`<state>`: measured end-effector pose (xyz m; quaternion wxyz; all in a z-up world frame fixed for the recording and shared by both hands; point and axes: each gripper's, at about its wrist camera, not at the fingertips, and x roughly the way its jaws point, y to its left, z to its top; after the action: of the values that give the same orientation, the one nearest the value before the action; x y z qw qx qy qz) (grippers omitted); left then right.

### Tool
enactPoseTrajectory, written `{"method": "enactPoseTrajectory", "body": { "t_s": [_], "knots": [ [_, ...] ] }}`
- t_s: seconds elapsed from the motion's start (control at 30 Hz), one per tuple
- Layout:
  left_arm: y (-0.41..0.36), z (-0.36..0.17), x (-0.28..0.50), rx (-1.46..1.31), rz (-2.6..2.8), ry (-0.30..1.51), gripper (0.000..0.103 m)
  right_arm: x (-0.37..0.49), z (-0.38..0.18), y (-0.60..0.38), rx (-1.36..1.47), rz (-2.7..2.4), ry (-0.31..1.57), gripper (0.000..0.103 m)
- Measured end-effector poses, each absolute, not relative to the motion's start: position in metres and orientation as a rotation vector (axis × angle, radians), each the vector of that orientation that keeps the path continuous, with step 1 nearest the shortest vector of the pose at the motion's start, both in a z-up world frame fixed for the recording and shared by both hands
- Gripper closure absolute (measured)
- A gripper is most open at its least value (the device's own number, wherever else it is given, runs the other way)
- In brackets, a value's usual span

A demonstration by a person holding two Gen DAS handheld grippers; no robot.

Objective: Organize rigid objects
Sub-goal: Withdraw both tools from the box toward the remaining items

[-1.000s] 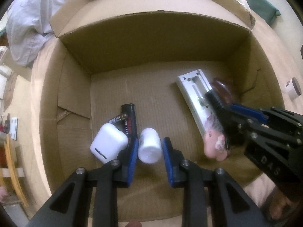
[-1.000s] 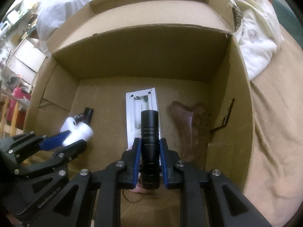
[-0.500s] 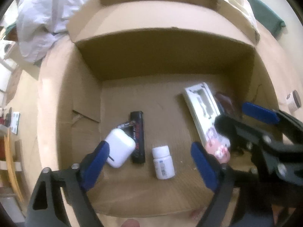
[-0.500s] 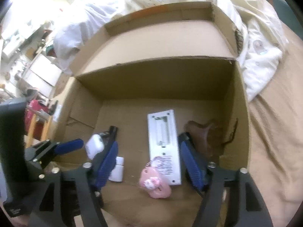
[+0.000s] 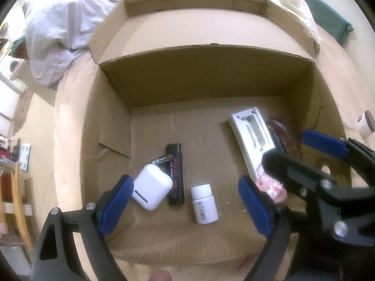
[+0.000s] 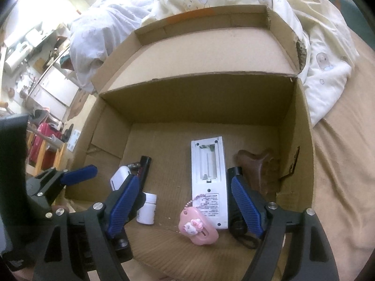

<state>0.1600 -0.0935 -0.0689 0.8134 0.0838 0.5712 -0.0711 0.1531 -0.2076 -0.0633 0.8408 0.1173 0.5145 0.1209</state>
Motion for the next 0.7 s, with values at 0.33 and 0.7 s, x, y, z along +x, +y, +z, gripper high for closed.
{"method": "enactPoseTrajectory", "body": {
  "t_s": [0.33, 0.7],
  "knots": [
    [-0.081, -0.042, 0.147, 0.142, -0.191, 1.206, 0.014, 0.141, -0.043, -0.223, 0.325, 0.242, 1.023, 0.017],
    [-0.054, 0.017, 0.121, 0.116, -0.200, 1.140, 0.014, 0.111, -0.008, -0.233, 0.404, 0.242, 1.029, 0.017]
  ]
}}
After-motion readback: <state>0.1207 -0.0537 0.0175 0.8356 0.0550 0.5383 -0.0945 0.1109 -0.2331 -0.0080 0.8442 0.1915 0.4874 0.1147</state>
